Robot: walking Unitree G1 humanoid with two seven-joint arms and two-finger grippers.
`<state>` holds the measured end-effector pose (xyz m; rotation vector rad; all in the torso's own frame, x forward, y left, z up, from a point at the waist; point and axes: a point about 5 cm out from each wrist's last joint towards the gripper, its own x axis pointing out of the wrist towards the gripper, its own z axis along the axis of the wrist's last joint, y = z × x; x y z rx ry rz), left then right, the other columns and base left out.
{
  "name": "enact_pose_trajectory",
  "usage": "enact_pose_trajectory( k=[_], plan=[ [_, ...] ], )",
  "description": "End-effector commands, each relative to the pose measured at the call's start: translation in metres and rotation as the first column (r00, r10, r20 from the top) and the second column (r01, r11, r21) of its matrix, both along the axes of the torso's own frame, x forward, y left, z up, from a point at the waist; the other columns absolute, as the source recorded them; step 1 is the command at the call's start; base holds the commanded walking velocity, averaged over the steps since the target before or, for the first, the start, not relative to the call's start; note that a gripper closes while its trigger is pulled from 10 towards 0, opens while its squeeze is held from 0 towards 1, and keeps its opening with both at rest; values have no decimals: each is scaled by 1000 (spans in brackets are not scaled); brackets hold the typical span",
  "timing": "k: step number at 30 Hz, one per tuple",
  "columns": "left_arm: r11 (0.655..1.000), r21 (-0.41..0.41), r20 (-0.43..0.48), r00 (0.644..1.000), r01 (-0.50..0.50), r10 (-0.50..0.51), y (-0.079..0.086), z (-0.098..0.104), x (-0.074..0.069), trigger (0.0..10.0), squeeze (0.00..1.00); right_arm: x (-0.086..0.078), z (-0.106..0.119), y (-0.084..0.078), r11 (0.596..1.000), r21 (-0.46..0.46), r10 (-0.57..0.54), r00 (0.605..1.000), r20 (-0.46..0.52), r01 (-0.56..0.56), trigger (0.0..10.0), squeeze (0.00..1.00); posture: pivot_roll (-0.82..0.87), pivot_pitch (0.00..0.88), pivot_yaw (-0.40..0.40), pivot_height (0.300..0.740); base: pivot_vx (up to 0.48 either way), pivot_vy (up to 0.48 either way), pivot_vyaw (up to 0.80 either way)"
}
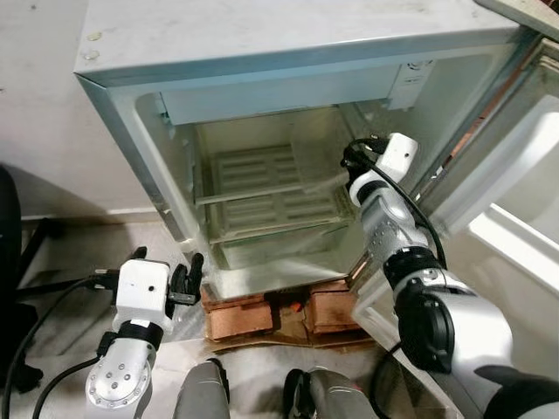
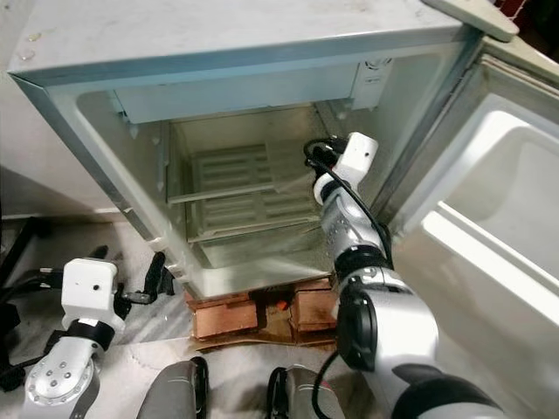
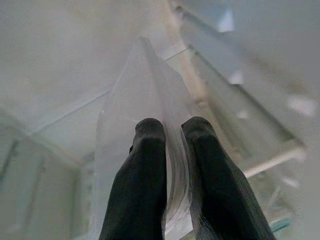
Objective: Restocking fridge
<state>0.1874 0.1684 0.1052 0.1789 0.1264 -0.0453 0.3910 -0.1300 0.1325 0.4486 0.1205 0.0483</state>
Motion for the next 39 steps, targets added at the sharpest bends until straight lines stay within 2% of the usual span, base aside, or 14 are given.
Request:
enact_pose_trajectory(
  k=[1,9,18,19,20,28,39],
  plan=[
    [1000,8,-20,1000,-16,16,2,0,-4,10000,0,0,-4,1,998,54,-32,998,-45,35,10000,0,227,226,-44,740,0,0,0],
    [999,-4,-38,998,-43,43,6,1,-8,10000,0,3,1,11,983,158,-81,993,-82,93,10000,0,246,239,-45,740,0,0,0],
    [998,-7,-53,997,-63,62,7,1,-11,10000,0,9,15,2,983,110,-144,988,-57,149,10000,0,259,244,-46,740,0,0,0],
    [998,-7,-53,997,-63,62,7,1,-11,10000,0,9,15,1,983,107,-145,988,-56,150,10000,408,259,244,-46,740,0,0,0],
    [998,-9,-52,997,-66,65,7,1,-10,10000,0,10,17,0,984,103,-144,988,-46,148,10000,992,260,242,-47,740,0,0,0],
    [996,-10,-51,995,-84,84,8,2,-8,10000,0,14,29,0,989,74,-132,991,3,131,10000,1000,259,238,-55,740,0,0,0],
    [995,-25,-37,994,-99,98,5,0,0,10000,0,20,49,-8,993,-39,-110,988,104,114,10000,1000,237,213,-67,740,0,0,0]
  ],
)
